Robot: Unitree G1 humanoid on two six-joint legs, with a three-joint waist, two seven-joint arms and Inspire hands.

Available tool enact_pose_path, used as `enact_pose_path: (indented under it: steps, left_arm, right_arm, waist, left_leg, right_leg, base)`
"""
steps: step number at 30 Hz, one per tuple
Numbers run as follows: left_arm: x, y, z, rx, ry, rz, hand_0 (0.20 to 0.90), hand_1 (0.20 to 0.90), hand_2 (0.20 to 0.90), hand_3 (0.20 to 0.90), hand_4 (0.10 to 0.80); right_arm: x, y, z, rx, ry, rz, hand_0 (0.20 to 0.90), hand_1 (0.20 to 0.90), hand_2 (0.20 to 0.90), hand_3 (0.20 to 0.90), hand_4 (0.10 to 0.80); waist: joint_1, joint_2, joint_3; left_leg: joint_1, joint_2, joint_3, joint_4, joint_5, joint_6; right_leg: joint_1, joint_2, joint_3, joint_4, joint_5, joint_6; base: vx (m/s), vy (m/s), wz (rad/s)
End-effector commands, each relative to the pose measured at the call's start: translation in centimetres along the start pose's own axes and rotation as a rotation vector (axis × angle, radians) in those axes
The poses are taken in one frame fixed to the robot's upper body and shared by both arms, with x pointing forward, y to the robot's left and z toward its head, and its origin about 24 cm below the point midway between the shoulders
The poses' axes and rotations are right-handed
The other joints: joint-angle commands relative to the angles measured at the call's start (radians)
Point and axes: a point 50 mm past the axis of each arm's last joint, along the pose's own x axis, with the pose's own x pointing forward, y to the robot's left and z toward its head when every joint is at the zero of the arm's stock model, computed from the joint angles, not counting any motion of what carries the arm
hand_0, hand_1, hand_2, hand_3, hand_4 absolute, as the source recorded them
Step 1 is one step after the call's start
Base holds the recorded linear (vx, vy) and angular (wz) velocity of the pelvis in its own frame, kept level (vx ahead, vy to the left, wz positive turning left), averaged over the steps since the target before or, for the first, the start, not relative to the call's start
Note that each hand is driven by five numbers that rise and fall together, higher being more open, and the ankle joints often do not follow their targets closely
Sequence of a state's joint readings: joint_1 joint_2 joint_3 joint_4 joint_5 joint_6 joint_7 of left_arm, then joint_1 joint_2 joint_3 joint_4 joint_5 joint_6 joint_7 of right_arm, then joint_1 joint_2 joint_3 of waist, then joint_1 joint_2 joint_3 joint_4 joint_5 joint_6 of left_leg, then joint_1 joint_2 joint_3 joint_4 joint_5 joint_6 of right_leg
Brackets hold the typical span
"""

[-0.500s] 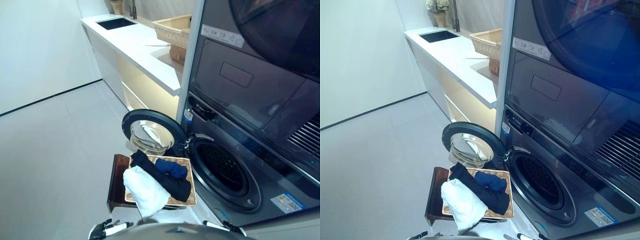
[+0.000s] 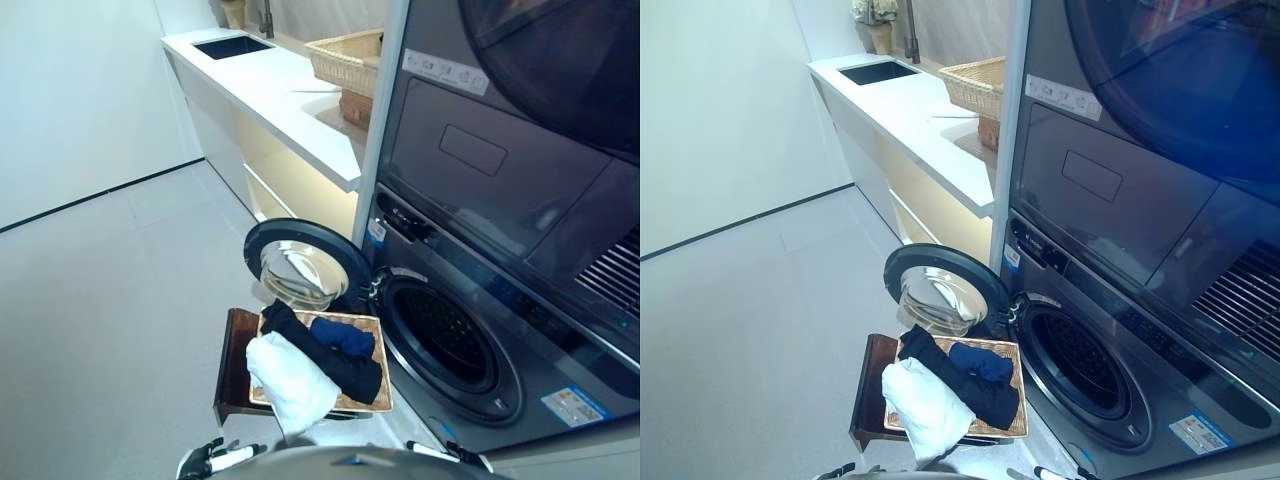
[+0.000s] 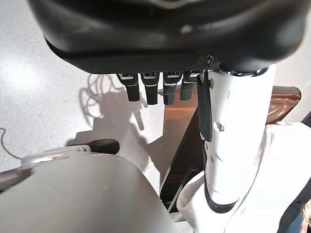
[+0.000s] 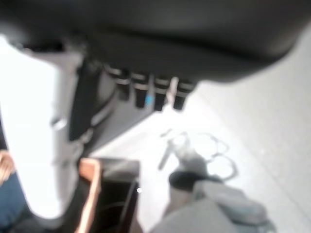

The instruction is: Pick up the clothes and place them into the washing machine

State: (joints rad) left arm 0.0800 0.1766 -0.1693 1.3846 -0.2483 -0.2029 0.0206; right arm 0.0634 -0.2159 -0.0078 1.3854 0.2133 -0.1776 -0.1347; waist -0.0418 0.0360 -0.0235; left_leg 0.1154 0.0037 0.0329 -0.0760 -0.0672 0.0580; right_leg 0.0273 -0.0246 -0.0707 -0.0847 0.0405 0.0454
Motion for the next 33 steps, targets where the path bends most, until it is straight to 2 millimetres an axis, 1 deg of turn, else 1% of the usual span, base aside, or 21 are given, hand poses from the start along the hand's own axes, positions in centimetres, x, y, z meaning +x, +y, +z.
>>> enact_pose_path:
  steps: [1,14,21,25,26,28,29,31,33]
  left_arm:
    - [0.33,0.28,1.64,-0.045,-0.045,0.021,0.9,0.9,0.9,0.9,0.8]
    - [0.33,0.21,1.66,-0.044,-0.046,0.019,0.9,0.9,0.9,0.9,0.8]
    - [0.37,0.13,1.88,-0.043,-0.054,0.014,0.9,0.9,0.9,0.9,0.8]
    - [0.38,0.09,1.9,-0.036,-0.051,0.009,0.9,0.9,0.9,0.9,0.8]
    - [0.43,0.09,2.18,-0.037,-0.058,0.008,0.9,0.9,0.9,0.9,0.8]
    - [0.45,0.11,2.27,-0.036,-0.061,0.008,0.9,0.9,0.9,0.9,0.8]
    - [0.44,0.26,2.26,-0.038,-0.06,0.011,0.9,0.9,0.9,0.9,0.8]
    - [0.44,0.34,2.22,-0.038,-0.058,0.013,0.9,0.9,0.9,0.9,0.8]
    - [0.42,0.46,2.16,-0.035,-0.057,0.013,0.9,0.9,0.9,0.9,0.8]
  right_arm:
    - [0.4,-0.45,2.5,0.02,-0.084,-0.039,0.9,0.9,0.9,0.9,0.8]
    - [0.38,-0.41,2.42,0.019,-0.082,-0.037,0.9,0.9,0.9,0.9,0.8]
    - [0.41,-0.62,2.47,0.023,-0.079,-0.042,0.9,0.9,0.9,0.9,0.8]
    - [0.42,-0.83,2.17,0.017,-0.062,-0.042,0.9,0.9,0.9,0.9,0.8]
    - [0.46,-0.9,2.4,0.024,-0.068,-0.042,0.9,0.9,0.9,0.9,0.8]
    - [0.47,-0.91,2.5,0.026,-0.069,-0.042,0.9,0.9,0.9,0.9,0.8]
    - [0.48,-0.82,2.54,0.033,-0.068,-0.038,0.9,0.9,0.9,0.9,0.8]
    - [0.47,-0.79,2.51,0.037,-0.067,-0.037,0.9,0.9,0.9,0.9,0.8]
    - [0.48,-0.71,2.53,0.048,-0.065,-0.035,0.9,0.9,0.9,0.9,0.8]
  waist:
    - [-0.007,-0.048,-0.05]
    - [-0.008,-0.05,-0.049]
    - [-0.013,-0.05,-0.048]
    - [-0.016,-0.052,-0.05]
    - [-0.018,-0.051,-0.047]
    - [-0.018,-0.051,-0.044]
    - [-0.016,-0.053,-0.042]
    - [-0.015,-0.053,-0.04]
    - [-0.011,-0.056,-0.041]
  left_leg:
    - [-0.049,-0.025,-0.021,-0.011,-0.001,-0.072]
    - [-0.049,-0.025,-0.021,-0.011,-0.003,-0.072]
    - [-0.045,-0.03,-0.02,-0.011,-0.007,-0.067]
    - [-0.039,-0.04,-0.023,-0.011,-0.014,-0.055]
    - [-0.038,-0.046,-0.028,-0.011,-0.013,-0.049]
    - [-0.037,-0.049,-0.028,-0.011,-0.013,-0.046]
    - [-0.034,-0.055,-0.031,-0.011,-0.014,-0.04]
    - [-0.032,-0.059,-0.032,-0.011,-0.014,-0.036]
    - [-0.027,-0.073,-0.032,-0.011,-0.019,-0.023]
  right_leg:
    - [0.015,-0.002,0.003,-0.003,-0.037,0.035]
    - [0.016,-0.003,0.002,-0.003,-0.037,0.037]
    - [0.021,-0.011,0.001,-0.003,-0.033,0.039]
    - [0.029,-0.024,-0.001,-0.003,-0.024,0.042]
    - [0.025,-0.03,0.0,0.007,-0.023,0.041]
    - [0.021,-0.034,0.001,0.018,-0.024,0.043]
    - [0.019,-0.042,0.001,0.031,-0.028,0.046]
    - [0.018,-0.047,0.002,0.036,-0.027,0.049]
    - [0.015,-0.063,0.007,0.049,-0.025,0.06]
  base:
    - [0.0,0.0,0.0]
    - [0.0,0.0,0.0]
    - [0.0,0.032,0.01]
    - [0.01,0.086,0.07]
    - [0.013,0.101,0.07]
    - [0.007,0.115,0.04]
    - [0.009,0.122,0.02]
    - [0.024,0.137,0.01]
    - [0.038,0.181,-0.03]
